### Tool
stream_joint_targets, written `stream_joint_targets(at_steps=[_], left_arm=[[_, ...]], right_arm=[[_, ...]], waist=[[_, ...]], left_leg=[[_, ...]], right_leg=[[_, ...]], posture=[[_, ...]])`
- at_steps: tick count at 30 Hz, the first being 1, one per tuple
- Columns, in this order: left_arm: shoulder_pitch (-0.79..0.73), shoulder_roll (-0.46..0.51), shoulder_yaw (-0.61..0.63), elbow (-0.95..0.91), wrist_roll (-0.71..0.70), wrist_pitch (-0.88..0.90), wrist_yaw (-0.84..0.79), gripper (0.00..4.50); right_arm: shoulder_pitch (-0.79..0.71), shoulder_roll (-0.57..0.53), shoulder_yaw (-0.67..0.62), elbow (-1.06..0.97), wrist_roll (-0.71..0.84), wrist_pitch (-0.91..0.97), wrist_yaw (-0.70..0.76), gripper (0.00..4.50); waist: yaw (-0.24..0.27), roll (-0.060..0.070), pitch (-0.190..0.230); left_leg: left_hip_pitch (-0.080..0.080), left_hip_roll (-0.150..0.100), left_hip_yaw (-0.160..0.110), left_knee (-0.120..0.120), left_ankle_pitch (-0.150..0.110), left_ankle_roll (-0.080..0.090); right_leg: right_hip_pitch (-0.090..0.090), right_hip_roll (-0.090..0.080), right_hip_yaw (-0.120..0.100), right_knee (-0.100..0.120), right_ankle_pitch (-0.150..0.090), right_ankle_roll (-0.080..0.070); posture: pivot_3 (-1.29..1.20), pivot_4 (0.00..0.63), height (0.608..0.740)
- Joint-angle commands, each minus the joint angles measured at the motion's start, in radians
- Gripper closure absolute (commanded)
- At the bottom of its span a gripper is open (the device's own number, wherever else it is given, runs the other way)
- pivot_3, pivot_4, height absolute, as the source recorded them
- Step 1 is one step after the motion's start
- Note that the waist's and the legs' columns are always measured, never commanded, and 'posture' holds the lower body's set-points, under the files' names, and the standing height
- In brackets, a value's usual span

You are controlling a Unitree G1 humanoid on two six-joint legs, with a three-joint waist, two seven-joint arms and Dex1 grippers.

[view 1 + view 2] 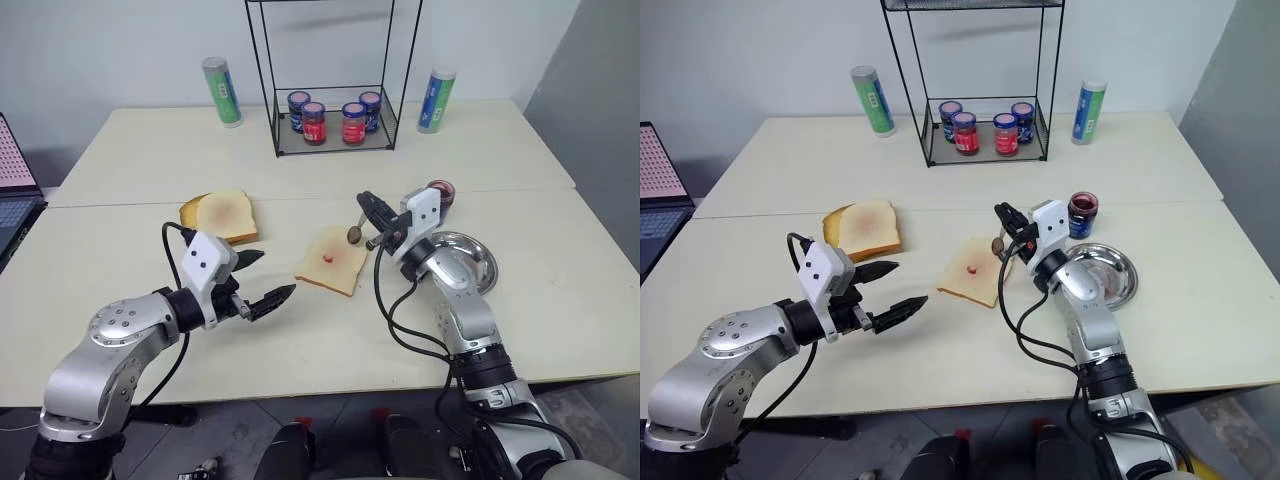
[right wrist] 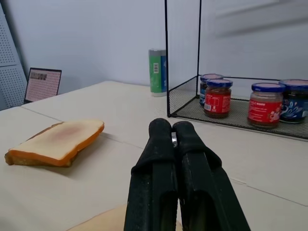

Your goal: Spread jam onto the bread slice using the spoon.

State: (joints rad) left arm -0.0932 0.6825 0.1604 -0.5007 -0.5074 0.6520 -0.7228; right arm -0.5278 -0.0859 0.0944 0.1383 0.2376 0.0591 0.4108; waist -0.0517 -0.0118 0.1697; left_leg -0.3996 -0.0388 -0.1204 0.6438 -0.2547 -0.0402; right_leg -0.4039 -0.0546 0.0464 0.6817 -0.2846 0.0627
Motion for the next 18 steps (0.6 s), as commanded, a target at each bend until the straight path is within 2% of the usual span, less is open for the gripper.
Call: stream_joint_targets(at_steps=[1,4,9,18], left_arm=[[-0.017,0.006,-0.001,-0.016,-0.007,-0.007,0.003,0.00],[-0.014,0.005,-0.002,-0.022,-0.009,-0.005,0.005,0.00],[-0.003,0.006,0.000,-0.038,-0.016,0.001,0.011,0.00],[-0.015,0.015,0.002,-0.036,-0.023,0.013,0.005,0.00]], right_arm=[[-0.031,0.074,-0.071,-0.105,0.161,0.166,-0.049,4.46],[-0.028,0.160,-0.159,-0.108,0.307,0.321,-0.138,4.46],[-0.003,0.239,-0.288,0.012,0.393,0.353,-0.227,4.46],[0.055,0.232,-0.269,0.103,0.323,0.256,-0.207,4.46]], waist=[[-0.001,0.000,0.000],[-0.001,0.000,0.000],[0.002,0.000,0.000],[0.000,0.001,0.000]], left_leg=[[0.000,0.000,0.000,0.000,0.000,0.000],[0.000,0.002,-0.001,0.000,0.000,0.000],[0.000,0.001,-0.001,0.000,0.000,0.000],[0.001,-0.001,0.000,-0.001,0.000,0.000]], right_leg=[[0.000,0.000,0.000,0.000,0.000,0.000],[0.000,0.000,0.000,0.000,0.000,0.000],[0.000,0.000,0.000,0.000,0.000,-0.001],[0.000,0.001,0.000,0.000,0.000,-0.001]], posture=[[0.00,0.150,0.740],[0.00,0.150,0.740],[0.00,0.150,0.740],[0.00,0.150,0.740]])
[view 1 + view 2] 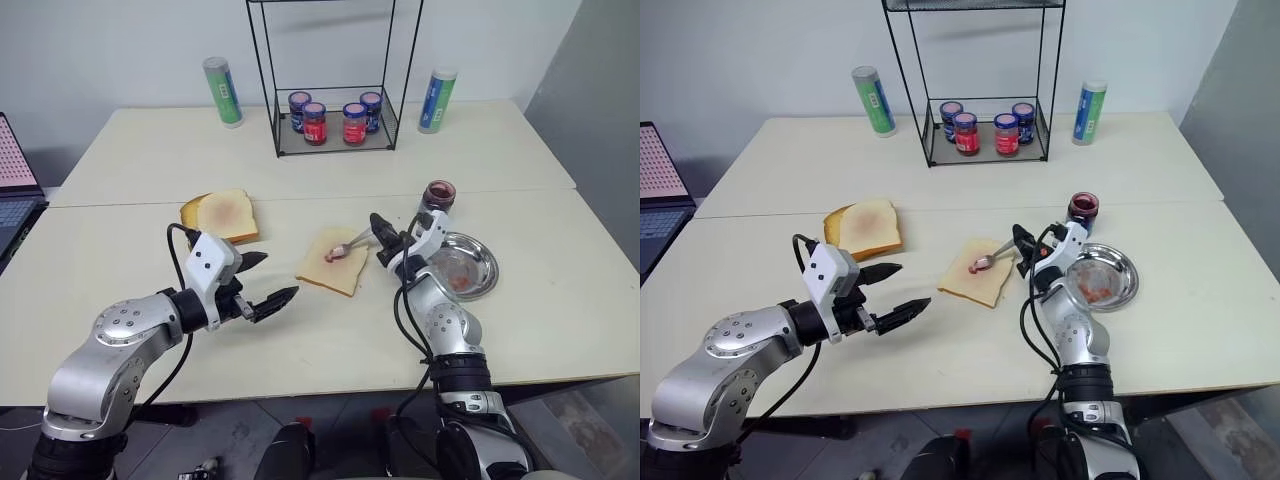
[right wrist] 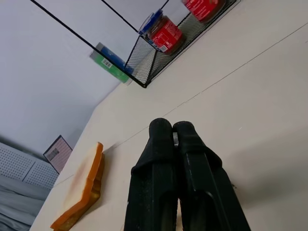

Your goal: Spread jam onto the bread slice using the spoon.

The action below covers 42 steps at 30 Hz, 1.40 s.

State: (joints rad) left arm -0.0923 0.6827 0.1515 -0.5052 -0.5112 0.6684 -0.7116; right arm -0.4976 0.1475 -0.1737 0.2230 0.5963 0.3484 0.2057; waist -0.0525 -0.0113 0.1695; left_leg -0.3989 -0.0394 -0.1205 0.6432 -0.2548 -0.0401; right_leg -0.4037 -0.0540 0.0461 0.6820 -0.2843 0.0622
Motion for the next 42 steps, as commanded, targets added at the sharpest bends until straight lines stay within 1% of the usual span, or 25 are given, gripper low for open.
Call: stream_joint_targets(at_steps=[1,6,14,17,21,25,29,35,39,42], left_arm=[[-0.020,0.016,0.010,-0.028,-0.018,-0.004,-0.009,0.00],[-0.038,0.013,-0.004,-0.014,-0.011,-0.010,-0.017,0.00],[-0.051,0.004,-0.016,-0.001,-0.003,-0.019,-0.022,0.00],[-0.052,0.002,-0.018,0.002,-0.002,-0.022,-0.021,0.00],[-0.055,-0.001,-0.019,0.002,-0.003,-0.024,-0.017,0.00],[-0.053,-0.003,-0.017,-0.003,-0.004,-0.022,-0.012,0.00],[-0.047,-0.003,-0.015,-0.012,-0.006,-0.018,-0.007,0.00],[-0.039,-0.001,-0.012,-0.024,-0.013,-0.012,-0.002,0.00],[-0.038,0.001,-0.013,-0.025,-0.014,-0.012,0.001,0.00],[-0.039,0.002,-0.014,-0.023,-0.014,-0.013,0.001,0.00]], right_arm=[[0.029,-0.012,0.005,0.015,-0.049,-0.045,0.001,4.46],[0.027,-0.078,0.003,-0.039,-0.070,-0.050,0.002,4.46],[-0.005,-0.147,-0.022,-0.139,-0.008,0.042,-0.026,4.46],[-0.030,-0.139,-0.031,-0.186,0.031,0.091,-0.049,4.46],[-0.075,-0.079,-0.062,-0.241,0.155,0.186,-0.107,4.46],[-0.077,-0.030,-0.067,-0.260,0.245,0.270,-0.130,4.46],[-0.046,0.005,-0.034,-0.196,0.200,0.258,-0.122,4.46],[-0.060,0.010,-0.036,-0.042,0.122,0.157,-0.100,4.46],[-0.046,-0.038,-0.017,0.002,0.062,0.125,-0.058,4.46],[-0.026,-0.070,-0.020,-0.010,0.045,0.132,-0.049,4.46]], waist=[[0.002,0.000,0.000],[0.006,0.000,0.000],[0.020,0.000,0.000],[0.019,0.000,0.000],[0.015,0.000,0.000],[0.004,0.000,0.000],[0.000,0.000,0.000],[0.000,0.000,0.000],[-0.002,0.000,0.000],[0.000,0.000,0.000]], left_leg=[[0.000,0.000,0.000,0.000,0.000,0.000],[0.000,0.000,0.000,0.001,0.000,0.000],[0.000,0.000,-0.001,0.001,0.000,0.000],[0.000,0.000,-0.001,0.001,0.000,0.000],[0.000,0.000,0.000,0.001,0.000,0.000],[0.000,0.001,-0.001,0.000,0.000,0.000],[0.000,0.001,0.000,-0.001,0.000,0.000],[0.000,0.000,0.000,0.000,0.000,0.000],[0.000,0.000,0.000,0.000,0.000,0.000],[0.000,0.000,0.000,0.000,0.000,0.000]], right_leg=[[0.000,0.000,0.000,0.000,0.000,0.000],[0.001,0.000,0.000,0.000,0.000,0.000],[0.002,-0.001,-0.001,-0.001,0.000,0.000],[0.002,-0.001,-0.001,-0.001,0.000,0.000],[0.001,0.000,0.000,0.000,0.000,0.000],[0.000,0.000,0.000,0.000,0.000,0.000],[0.000,0.000,0.000,0.000,0.000,0.000],[0.000,0.000,0.000,0.000,0.000,0.000],[0.000,0.000,0.000,0.000,0.000,0.000],[0.000,0.000,0.000,0.000,0.000,0.000]], posture=[[0.00,0.150,0.740],[0.00,0.150,0.740],[0.00,0.150,0.740],[0.00,0.150,0.740],[0.00,0.150,0.740],[0.00,0.150,0.740],[0.00,0.150,0.740],[0.00,0.150,0.740],[0.00,0.150,0.740],[0.00,0.150,0.740]])
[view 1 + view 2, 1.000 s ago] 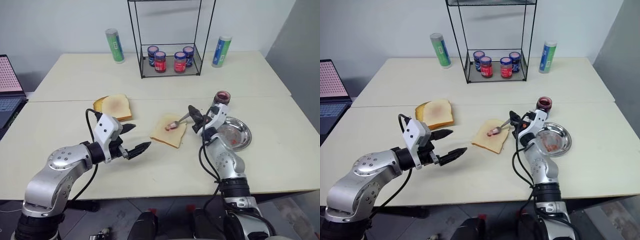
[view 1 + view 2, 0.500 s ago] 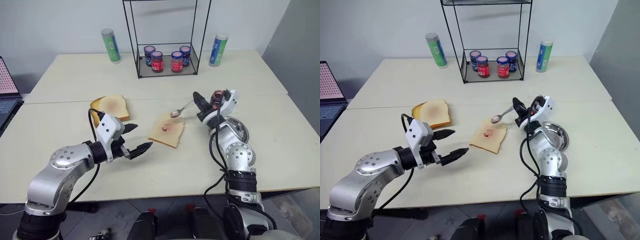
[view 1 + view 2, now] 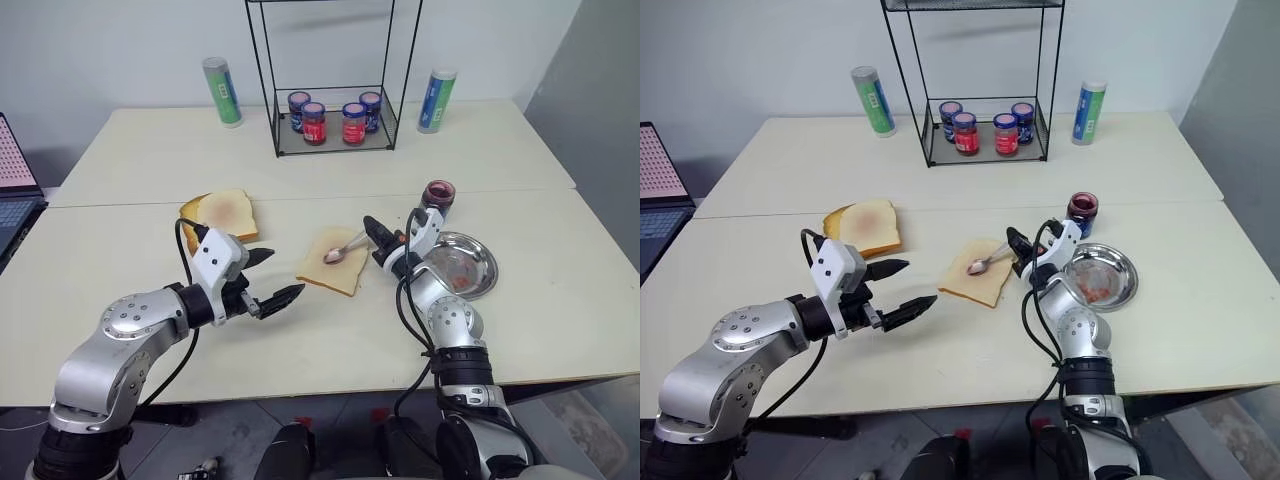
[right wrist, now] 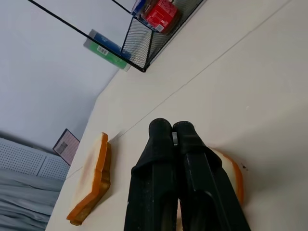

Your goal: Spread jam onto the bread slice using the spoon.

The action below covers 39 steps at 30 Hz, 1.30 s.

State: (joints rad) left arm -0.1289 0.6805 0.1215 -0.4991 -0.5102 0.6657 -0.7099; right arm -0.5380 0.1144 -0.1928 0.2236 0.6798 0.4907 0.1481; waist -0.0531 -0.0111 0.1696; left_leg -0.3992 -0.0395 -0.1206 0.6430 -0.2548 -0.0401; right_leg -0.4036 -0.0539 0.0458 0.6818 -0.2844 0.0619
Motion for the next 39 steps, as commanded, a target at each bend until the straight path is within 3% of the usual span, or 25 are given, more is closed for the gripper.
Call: stream_joint_targets(at_steps=[1,11,16,24,32,39], left_arm=[[-0.003,0.006,0.017,-0.026,-0.015,-0.012,-0.003,0.00],[-0.017,0.009,0.016,0.005,-0.006,-0.024,-0.020,0.00],[-0.017,0.007,0.016,0.007,-0.001,-0.027,-0.019,0.00],[-0.023,0.006,0.015,0.007,-0.001,-0.027,-0.013,0.00],[-0.034,0.002,0.001,-0.002,-0.007,-0.022,-0.012,0.00],[-0.031,0.010,0.005,-0.002,-0.009,-0.023,-0.019,0.00]], right_arm=[[0.024,-0.053,-0.001,-0.029,-0.039,0.001,0.013,4.46],[0.062,-0.213,0.003,-0.199,-0.016,0.133,0.042,4.46],[0.027,-0.229,-0.020,-0.264,0.034,0.193,0.014,4.46],[-0.050,-0.153,-0.067,-0.305,0.135,0.261,-0.074,4.46],[-0.063,-0.017,-0.006,-0.102,0.018,0.139,-0.073,4.46],[-0.020,-0.076,0.037,-0.056,-0.087,0.086,-0.017,4.46]], waist=[[0.001,0.000,0.000],[0.024,0.000,0.000],[0.021,0.000,0.000],[0.017,0.000,0.000],[0.012,0.000,0.000],[0.012,0.000,0.000]], left_leg=[[0.000,0.000,0.000,0.000,0.000,0.000],[0.000,0.000,-0.001,0.001,0.000,0.000],[0.001,0.000,-0.001,0.001,0.000,0.000],[0.000,0.000,-0.001,0.000,0.000,0.000],[0.000,0.000,0.000,0.000,0.000,0.000],[0.000,0.000,0.000,0.000,0.000,0.000]], right_leg=[[0.000,0.000,0.000,0.000,0.000,0.000],[0.003,-0.001,-0.001,-0.001,0.000,0.000],[0.004,-0.001,-0.002,-0.001,0.000,0.000],[0.002,-0.001,-0.001,-0.001,0.000,0.000],[0.001,0.000,-0.001,-0.001,0.000,0.000],[0.000,0.000,0.000,-0.001,0.000,0.000]], posture=[[0.00,0.150,0.740],[0.00,0.150,0.740],[0.00,0.150,0.740],[0.00,0.150,0.740],[0.00,0.150,0.740],[0.00,0.150,0.740]])
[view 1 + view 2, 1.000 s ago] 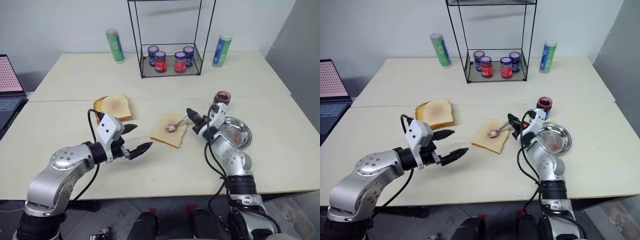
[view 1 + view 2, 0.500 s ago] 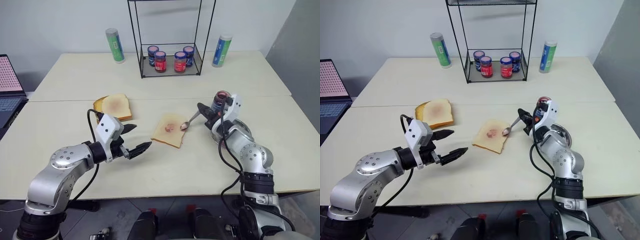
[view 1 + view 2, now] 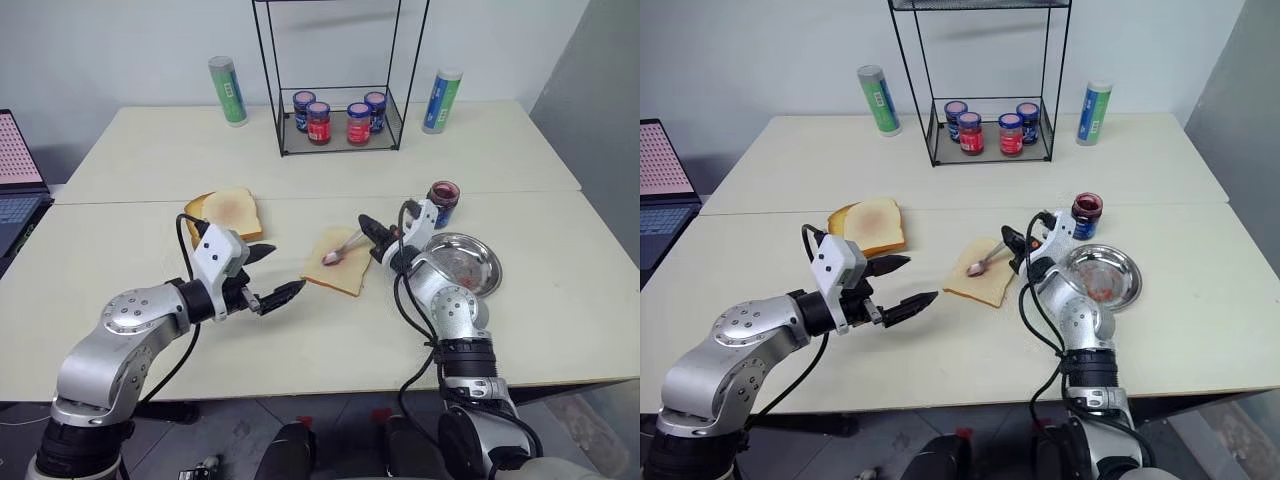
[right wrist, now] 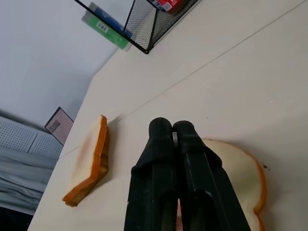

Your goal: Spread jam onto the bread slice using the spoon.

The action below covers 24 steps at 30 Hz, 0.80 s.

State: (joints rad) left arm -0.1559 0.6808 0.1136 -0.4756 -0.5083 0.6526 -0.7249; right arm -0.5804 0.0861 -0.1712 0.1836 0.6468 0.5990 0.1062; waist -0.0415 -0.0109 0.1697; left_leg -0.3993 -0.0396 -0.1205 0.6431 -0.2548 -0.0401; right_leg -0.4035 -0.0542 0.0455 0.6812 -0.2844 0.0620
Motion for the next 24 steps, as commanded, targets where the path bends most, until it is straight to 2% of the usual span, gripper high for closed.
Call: stream_joint_targets(at_steps=[1,5,10,16,20,24], left_arm=[[-0.003,0.011,0.015,-0.024,-0.011,-0.011,-0.007,0.00],[-0.016,0.023,0.012,0.003,-0.001,-0.028,-0.031,0.00],[-0.084,0.041,-0.014,0.069,0.013,-0.061,-0.083,0.00],[-0.241,0.037,-0.102,0.127,0.010,-0.064,-0.174,0.00],[-0.404,-0.031,-0.240,0.145,0.004,-0.034,-0.244,0.00],[-0.508,-0.113,-0.339,0.226,0.048,-0.058,-0.275,0.00]], right_arm=[[0.030,-0.064,0.018,-0.026,-0.061,-0.024,0.033,4.46],[0.078,-0.161,-0.015,-0.129,-0.028,0.022,0.063,4.46],[0.073,-0.192,-0.062,-0.290,0.108,0.152,0.023,4.46],[-0.007,-0.210,-0.235,-0.447,0.371,0.287,-0.172,4.46],[0.054,-0.340,-0.316,-0.519,0.368,0.319,-0.229,4.46],[0.123,-0.418,-0.390,-0.521,0.378,0.304,-0.246,4.46]], waist=[[0.001,0.000,0.000],[0.011,0.000,0.000],[0.016,0.001,0.000],[0.006,0.001,0.001],[0.014,0.001,0.001],[0.010,0.001,0.001]], left_leg=[[0.000,0.000,0.000,0.000,0.000,0.000],[0.000,0.000,-0.001,0.001,0.000,0.000],[0.001,-0.001,-0.001,0.001,0.000,0.000],[0.000,0.000,-0.002,0.000,0.000,0.000],[-0.002,-0.001,-0.001,0.000,0.000,0.000],[-0.002,-0.002,0.004,0.002,0.000,0.000]], right_leg=[[0.000,0.000,0.000,0.000,0.000,0.000],[0.001,-0.001,0.000,0.000,0.000,0.000],[0.005,-0.002,-0.002,-0.001,0.000,0.000],[0.003,0.000,-0.002,0.000,0.000,0.000],[0.001,0.000,-0.002,-0.001,0.000,0.000],[0.003,-0.002,-0.001,-0.002,0.000,0.000]], posture=[[0.00,0.150,0.740],[0.00,0.150,0.740],[0.00,0.150,0.740],[0.00,0.150,0.740],[0.00,0.150,0.740],[0.00,0.150,0.740]])
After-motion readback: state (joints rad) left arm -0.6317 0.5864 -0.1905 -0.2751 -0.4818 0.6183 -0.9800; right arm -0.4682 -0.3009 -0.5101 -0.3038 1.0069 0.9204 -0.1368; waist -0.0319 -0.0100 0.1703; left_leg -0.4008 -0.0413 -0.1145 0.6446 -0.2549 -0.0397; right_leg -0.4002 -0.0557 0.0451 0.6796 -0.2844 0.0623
